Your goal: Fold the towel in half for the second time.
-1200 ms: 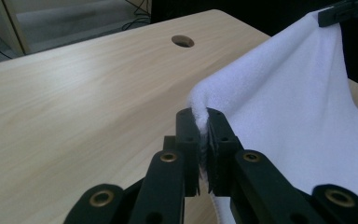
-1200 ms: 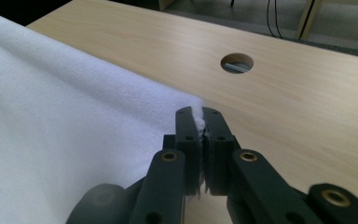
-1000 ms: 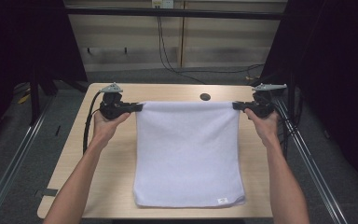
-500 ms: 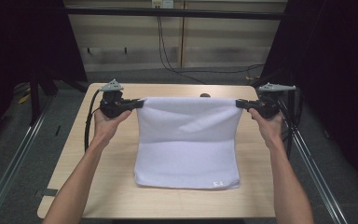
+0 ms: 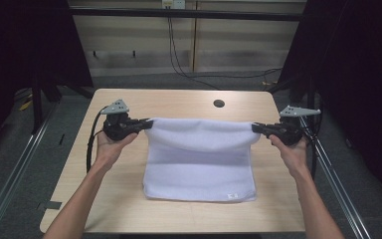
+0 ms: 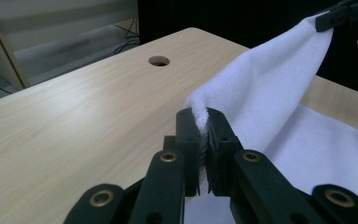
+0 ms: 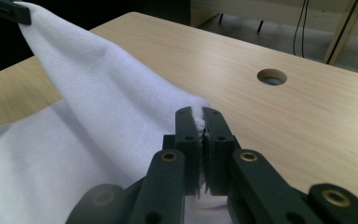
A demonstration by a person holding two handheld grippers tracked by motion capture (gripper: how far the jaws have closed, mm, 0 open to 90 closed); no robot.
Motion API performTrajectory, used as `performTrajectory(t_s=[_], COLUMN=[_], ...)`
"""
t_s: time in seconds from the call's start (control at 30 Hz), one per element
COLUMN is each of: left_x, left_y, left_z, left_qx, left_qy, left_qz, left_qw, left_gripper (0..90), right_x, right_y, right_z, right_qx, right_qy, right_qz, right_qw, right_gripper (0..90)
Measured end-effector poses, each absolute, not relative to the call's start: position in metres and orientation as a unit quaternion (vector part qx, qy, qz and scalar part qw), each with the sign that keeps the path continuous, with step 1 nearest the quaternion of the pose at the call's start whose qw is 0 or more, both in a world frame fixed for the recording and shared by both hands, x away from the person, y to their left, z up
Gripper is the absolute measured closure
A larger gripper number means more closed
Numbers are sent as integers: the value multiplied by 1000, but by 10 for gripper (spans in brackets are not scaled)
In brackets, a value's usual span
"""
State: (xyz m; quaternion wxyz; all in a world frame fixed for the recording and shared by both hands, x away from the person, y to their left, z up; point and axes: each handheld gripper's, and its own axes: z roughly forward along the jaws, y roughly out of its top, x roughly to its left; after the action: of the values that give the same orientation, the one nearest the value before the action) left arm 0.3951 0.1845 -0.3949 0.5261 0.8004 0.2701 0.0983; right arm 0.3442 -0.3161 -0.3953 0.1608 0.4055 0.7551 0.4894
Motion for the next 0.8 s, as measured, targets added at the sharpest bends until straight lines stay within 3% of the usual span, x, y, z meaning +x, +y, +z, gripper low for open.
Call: performTrajectory(t_s=[0.5, 0.8], left_x=[340, 311], left_y=[207, 206], left_z=[-429, -460], left_qx=[805, 848], left_qy=[258, 246], left_qz=[45, 1], left_qw=[533, 469], left_gripper=[859, 856], right_x=[280, 246], right_y=[-315, -312], right_z=[-427, -467], right_qx=[380, 387], right_qy=[786, 813], right_qz=[473, 429], right_qw=[118, 72], right_gripper=[851, 795])
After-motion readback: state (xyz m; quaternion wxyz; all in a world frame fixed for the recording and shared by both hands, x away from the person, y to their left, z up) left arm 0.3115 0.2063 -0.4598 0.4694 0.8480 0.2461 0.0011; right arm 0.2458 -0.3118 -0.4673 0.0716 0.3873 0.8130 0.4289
